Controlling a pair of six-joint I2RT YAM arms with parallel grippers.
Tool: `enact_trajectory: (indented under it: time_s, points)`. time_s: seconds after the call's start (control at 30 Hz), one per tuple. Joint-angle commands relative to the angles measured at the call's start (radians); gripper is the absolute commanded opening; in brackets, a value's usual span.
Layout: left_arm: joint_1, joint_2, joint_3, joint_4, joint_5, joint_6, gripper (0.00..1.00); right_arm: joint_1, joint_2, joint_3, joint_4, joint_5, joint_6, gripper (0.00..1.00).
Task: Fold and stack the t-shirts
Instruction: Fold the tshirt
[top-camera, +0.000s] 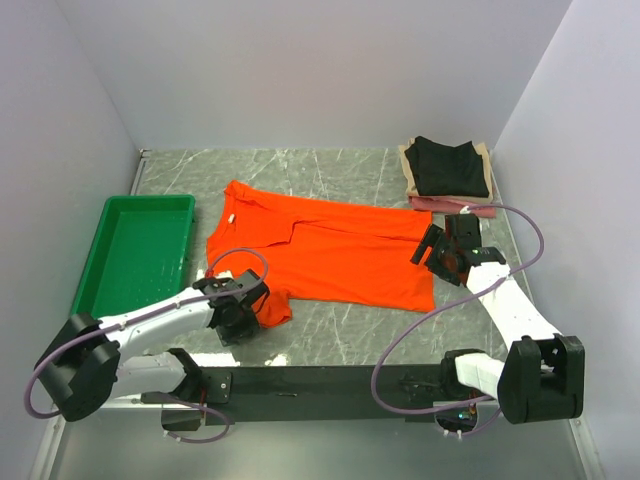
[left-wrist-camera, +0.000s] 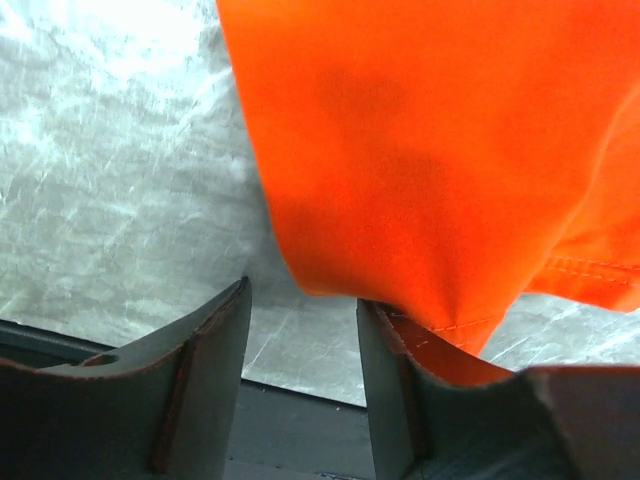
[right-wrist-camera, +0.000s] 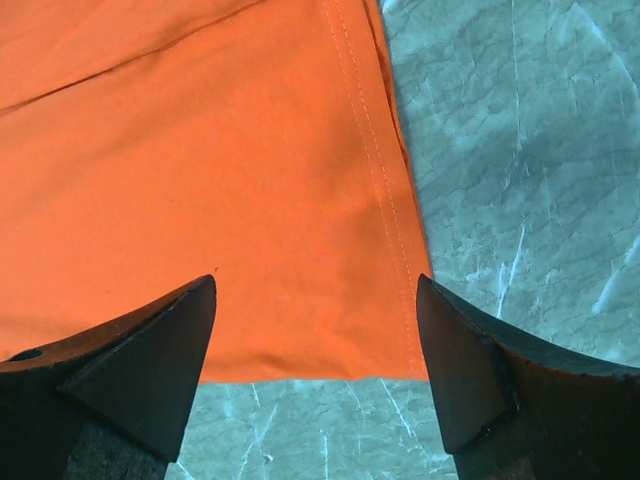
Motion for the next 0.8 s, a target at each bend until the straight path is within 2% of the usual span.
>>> enact_trajectory:
  time_s: [0.0,0.3,0.43,0.57,0.77]
  points:
    - [0.024,0.022,0.027,0.038,-0.023,0.039,0.51,0.0,-0.02,0.008,0.012,0.01,-0.014,0.87]
    - [0.106,0.035,0.005,0.127,-0.008,0.131,0.34,0.001,-0.07,-0.064,-0.016,-0.012,-0.011,0.86]
    - [0.131,0.052,0.01,0.133,0.002,0.151,0.0,0.001,-0.098,-0.073,-0.072,0.011,0.028,0.86]
    - [0.133,0.031,0.022,0.117,-0.026,0.153,0.01,0.0,-0.142,-0.096,-0.175,0.021,0.087,0.86]
    - [0.136,-0.029,0.042,0.105,-0.044,0.161,0.01,0.0,-0.198,-0.159,-0.186,-0.029,0.144,0.85]
